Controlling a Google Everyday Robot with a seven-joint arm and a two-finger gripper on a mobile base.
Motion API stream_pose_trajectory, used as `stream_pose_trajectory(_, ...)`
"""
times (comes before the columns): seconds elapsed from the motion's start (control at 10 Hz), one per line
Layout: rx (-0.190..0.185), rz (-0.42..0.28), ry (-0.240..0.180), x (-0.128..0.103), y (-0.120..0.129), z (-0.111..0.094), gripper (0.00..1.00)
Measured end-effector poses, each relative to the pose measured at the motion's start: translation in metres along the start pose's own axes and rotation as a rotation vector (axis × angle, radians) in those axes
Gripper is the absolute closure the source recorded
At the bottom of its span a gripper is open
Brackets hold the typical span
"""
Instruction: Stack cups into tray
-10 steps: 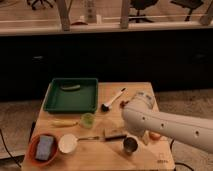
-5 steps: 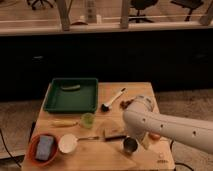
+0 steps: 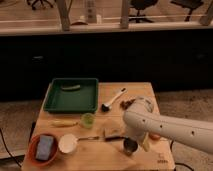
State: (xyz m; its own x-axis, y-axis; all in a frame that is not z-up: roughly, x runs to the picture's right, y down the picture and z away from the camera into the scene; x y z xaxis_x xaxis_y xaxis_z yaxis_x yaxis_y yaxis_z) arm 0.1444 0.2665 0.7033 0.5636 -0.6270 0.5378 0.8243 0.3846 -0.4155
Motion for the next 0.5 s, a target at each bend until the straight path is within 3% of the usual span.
stream_pose_trajectory(0.3, 0.034, 0.01, -0.014, 0.0015, 0.0055, 0.0006, 0.2)
stream_pose_trajectory(0.5, 0.048, 0.008, -0.021, 0.0005, 0.002, 0.0011, 0.3)
